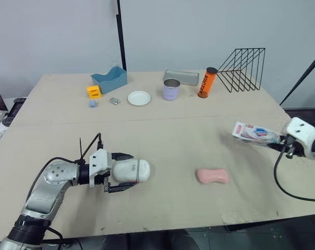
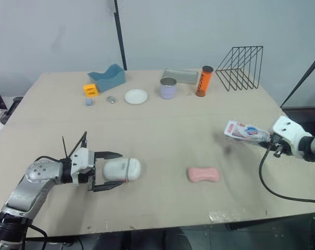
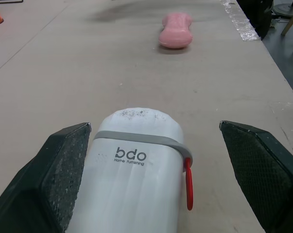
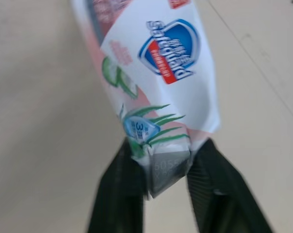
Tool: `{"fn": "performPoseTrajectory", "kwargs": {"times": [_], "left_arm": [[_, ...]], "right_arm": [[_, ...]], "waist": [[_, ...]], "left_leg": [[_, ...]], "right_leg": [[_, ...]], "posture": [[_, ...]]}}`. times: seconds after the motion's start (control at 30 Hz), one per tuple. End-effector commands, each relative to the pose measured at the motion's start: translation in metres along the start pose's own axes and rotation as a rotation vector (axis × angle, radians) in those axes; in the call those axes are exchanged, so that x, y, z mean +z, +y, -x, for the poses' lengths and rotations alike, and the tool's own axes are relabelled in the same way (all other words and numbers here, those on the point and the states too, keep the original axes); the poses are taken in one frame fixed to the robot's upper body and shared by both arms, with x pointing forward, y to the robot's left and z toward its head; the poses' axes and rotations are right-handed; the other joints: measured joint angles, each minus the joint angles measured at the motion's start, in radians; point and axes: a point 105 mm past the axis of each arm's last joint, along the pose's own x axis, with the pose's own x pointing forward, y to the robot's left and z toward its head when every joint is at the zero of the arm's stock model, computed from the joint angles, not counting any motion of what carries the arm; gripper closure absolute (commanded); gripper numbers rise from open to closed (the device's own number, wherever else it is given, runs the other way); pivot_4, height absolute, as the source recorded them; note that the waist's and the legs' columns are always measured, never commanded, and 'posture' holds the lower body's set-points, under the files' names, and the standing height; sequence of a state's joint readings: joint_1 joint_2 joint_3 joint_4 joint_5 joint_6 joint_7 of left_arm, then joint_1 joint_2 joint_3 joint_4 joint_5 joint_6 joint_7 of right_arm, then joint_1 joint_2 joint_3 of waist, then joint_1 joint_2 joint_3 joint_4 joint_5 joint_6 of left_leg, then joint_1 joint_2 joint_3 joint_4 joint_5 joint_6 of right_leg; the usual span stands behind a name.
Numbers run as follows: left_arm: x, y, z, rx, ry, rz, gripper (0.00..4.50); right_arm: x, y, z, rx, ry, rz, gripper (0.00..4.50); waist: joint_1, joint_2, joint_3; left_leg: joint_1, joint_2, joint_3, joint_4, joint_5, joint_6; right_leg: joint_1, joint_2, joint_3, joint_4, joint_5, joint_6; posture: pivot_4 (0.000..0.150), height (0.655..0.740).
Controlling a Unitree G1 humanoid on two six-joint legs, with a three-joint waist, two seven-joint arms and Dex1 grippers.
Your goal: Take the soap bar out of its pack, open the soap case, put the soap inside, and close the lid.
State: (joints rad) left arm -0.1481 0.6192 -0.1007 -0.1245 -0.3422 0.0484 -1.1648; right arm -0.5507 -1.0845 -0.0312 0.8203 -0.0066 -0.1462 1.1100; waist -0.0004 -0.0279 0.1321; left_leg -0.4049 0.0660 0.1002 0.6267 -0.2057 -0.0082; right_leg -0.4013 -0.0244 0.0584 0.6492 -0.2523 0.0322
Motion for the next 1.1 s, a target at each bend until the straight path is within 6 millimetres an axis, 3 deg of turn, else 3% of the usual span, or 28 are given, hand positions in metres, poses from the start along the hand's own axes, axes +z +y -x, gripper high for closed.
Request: {"fn": "performPoseTrajectory", "kwargs": {"times": [0.03, 0.07, 0.13, 0.17, 0.37, 0.57, 0.7, 0.83, 1.03, 1.1], "left_arm": [[0.005, 0.003, 0.002, 0.009, -0.005, -0.032, 0.00], [0.005, 0.003, 0.002, 0.010, -0.005, -0.032, 0.00], [0.005, 0.002, 0.002, 0.011, -0.005, -0.031, 0.00], [0.005, 0.002, 0.002, 0.012, -0.004, -0.030, 0.00], [0.004, 0.002, 0.002, 0.018, 0.000, -0.032, 0.00], [0.003, 0.005, 0.004, 0.040, -0.003, -0.021, 0.00], [-0.001, 0.007, 0.009, 0.049, 0.006, -0.005, 0.00], [-0.003, 0.011, 0.018, 0.067, 0.030, 0.013, 0.00], [-0.005, 0.014, 0.031, 0.107, 0.048, 0.029, 0.00], [-0.006, 0.013, 0.033, 0.109, 0.055, 0.034, 0.00]], "right_arm": [[0.009, -0.011, 0.007, -0.045, -0.005, 0.027, 1.52], [0.009, -0.013, 0.006, -0.055, -0.004, 0.018, 1.24], [0.011, -0.015, 0.005, -0.066, -0.012, -0.001, 0.22], [0.012, -0.015, 0.005, -0.066, -0.016, -0.002, 0.05], [0.024, -0.016, 0.016, -0.043, -0.075, 0.012, 0.05], [0.073, -0.018, 0.032, -0.011, -0.294, 0.019, 0.05], [0.111, 0.005, 0.038, 0.099, -0.442, 0.046, 0.05], [0.134, 0.060, 0.030, 0.305, -0.485, 0.145, 0.05], [0.163, 0.125, 0.019, 0.497, -0.591, 0.174, 0.05], [0.170, 0.138, 0.018, 0.544, -0.632, 0.155, 0.05]], "waist": [[0.000, 0.000, 0.000], [0.000, 0.000, 0.000], [-0.002, 0.000, 0.000], [-0.003, 0.000, 0.000], [-0.003, 0.000, 0.000], [-0.004, 0.001, 0.000], [-0.005, 0.000, 0.000], [0.001, 0.000, 0.000], [0.003, 0.000, 0.000], [0.003, 0.000, 0.000]], "left_leg": [[0.000, 0.000, 0.000, 0.000, 0.000, 0.000], [0.000, 0.000, 0.000, 0.000, 0.000, 0.000], [0.000, 0.000, 0.001, 0.001, 0.000, 0.000], [0.000, 0.000, 0.001, 0.001, 0.000, 0.000], [0.000, 0.000, 0.001, 0.001, 0.000, 0.000], [0.000, 0.000, 0.000, 0.001, 0.000, 0.000], [0.000, 0.000, 0.000, 0.000, 0.000, 0.000], [0.000, 0.001, -0.001, 0.000, 0.000, 0.000], [-0.001, 0.001, -0.001, 0.001, 0.000, 0.000], [-0.001, 0.001, -0.001, 0.001, 0.000, 0.000]], "right_leg": [[0.000, 0.000, 0.000, 0.000, 0.000, 0.000], [0.000, 0.000, 0.000, 0.000, -0.001, -0.001], [0.000, 0.000, 0.001, 0.000, -0.001, -0.003], [0.000, 0.000, 0.001, 0.000, -0.001, -0.003], [0.000, 0.000, 0.001, 0.000, -0.001, -0.003], [0.000, 0.000, 0.001, 0.000, 0.000, -0.001], [0.000, 0.000, 0.001, 0.000, 0.001, 0.001], [0.000, 0.000, -0.001, 0.000, 0.000, 0.001], [-0.001, 0.000, -0.001, 0.000, 0.000, 0.001], [-0.001, 0.000, -0.001, 0.000, -0.001, -0.001]], "posture": [[0.150, 0.7393], [0.150, 0.7393], [0.150, 0.7393], [0.150, 0.7393], [0.150, 0.7393], [0.150, 0.7393], [0.150, 0.7393], [0.150, 0.7393], [0.150, 0.7393], [0.150, 0.7393]]}}
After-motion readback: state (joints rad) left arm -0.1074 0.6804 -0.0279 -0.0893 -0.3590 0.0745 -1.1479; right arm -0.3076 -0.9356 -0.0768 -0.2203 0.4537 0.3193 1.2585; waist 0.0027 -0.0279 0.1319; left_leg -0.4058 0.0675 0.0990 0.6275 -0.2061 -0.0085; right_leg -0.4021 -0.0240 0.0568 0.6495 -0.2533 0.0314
